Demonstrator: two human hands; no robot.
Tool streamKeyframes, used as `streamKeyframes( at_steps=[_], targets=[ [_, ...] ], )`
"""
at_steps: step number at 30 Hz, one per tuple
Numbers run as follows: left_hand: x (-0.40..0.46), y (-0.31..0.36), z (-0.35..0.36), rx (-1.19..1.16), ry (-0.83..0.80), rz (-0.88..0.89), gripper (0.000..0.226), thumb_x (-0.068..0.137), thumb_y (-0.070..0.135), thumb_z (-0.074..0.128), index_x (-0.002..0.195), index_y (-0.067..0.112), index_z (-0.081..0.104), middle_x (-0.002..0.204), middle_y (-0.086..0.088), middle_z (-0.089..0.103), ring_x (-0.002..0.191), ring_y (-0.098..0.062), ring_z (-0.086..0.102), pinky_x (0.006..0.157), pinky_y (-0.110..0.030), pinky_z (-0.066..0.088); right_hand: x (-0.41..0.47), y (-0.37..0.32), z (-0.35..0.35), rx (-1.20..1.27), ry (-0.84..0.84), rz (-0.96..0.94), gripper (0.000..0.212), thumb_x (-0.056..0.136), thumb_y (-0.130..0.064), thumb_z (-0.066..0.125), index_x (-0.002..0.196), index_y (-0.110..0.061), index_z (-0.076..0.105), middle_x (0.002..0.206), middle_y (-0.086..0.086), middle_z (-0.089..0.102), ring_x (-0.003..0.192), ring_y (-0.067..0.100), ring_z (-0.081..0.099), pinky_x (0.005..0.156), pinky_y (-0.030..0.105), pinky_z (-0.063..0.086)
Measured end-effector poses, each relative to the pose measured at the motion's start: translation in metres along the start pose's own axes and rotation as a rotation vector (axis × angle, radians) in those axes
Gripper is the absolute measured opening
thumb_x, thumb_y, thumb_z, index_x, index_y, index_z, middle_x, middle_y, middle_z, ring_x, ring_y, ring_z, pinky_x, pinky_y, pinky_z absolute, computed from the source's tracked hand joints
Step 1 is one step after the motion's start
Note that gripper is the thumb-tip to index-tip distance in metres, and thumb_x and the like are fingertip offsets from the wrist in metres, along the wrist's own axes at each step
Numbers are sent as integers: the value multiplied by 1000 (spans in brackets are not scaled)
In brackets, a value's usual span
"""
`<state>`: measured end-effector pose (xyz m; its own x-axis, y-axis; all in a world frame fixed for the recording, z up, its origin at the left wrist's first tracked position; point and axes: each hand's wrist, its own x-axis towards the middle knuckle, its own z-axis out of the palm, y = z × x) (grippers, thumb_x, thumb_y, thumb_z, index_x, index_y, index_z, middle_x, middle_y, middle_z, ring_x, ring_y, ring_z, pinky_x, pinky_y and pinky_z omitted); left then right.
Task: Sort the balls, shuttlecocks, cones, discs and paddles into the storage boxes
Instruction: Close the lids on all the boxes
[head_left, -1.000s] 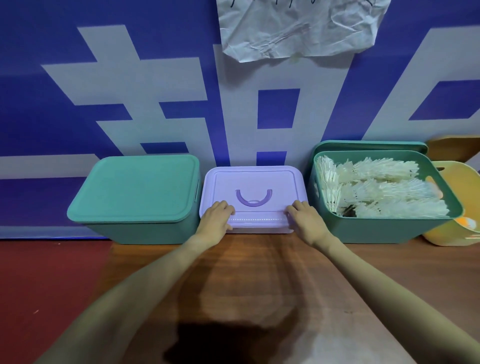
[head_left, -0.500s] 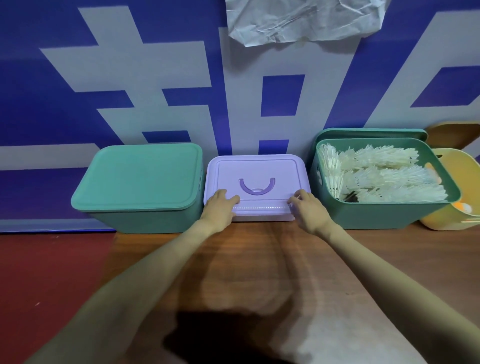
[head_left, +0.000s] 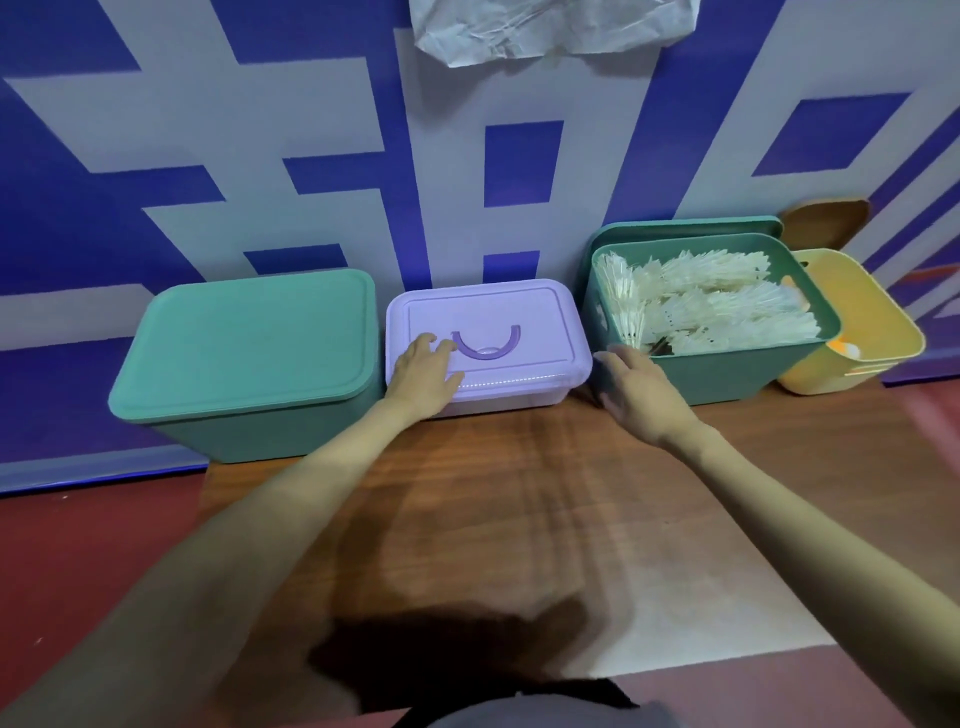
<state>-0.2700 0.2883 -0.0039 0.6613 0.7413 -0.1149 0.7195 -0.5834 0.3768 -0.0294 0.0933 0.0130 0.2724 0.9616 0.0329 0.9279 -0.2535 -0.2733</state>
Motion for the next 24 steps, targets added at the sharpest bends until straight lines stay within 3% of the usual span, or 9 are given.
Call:
streamKeyframes(
  at_steps=[6,11,18,24],
  targets=[
    [16,46,-11,-99,57,69,43,95,28,54,134,12,47,138,-14,40,123,-31,46,107,-41,35,-17,49,-42,20,131,74,52,84,-6,62,133,0,46,135,23,42,123,38,41,102,40,36],
    [41,98,-13,-105,113,95,45,95,28,55,135,9,46,140,-14,41,130,-29,40,108,-38,34,-6,106,-63,39,171,87,51,85,-8,64,132,2,47,133,25,44,123,41,41,103,45,37],
    [96,185,-4,-112,170,93,46,94,23,57,136,7,46,138,-16,43,127,-33,42,105,-42,36,22,202,-98,-3,124,46,53,84,-11,63,131,5,46,130,27,46,122,42,42,103,45,37],
    [153,245,-7,-7,175,172,42,95,22,54,134,8,47,136,-13,47,124,-33,44,101,-42,39,64,259,-127,-21,60,56,68,85,-12,62,145,1,31,145,26,35,128,42,41,106,45,38]
  ],
)
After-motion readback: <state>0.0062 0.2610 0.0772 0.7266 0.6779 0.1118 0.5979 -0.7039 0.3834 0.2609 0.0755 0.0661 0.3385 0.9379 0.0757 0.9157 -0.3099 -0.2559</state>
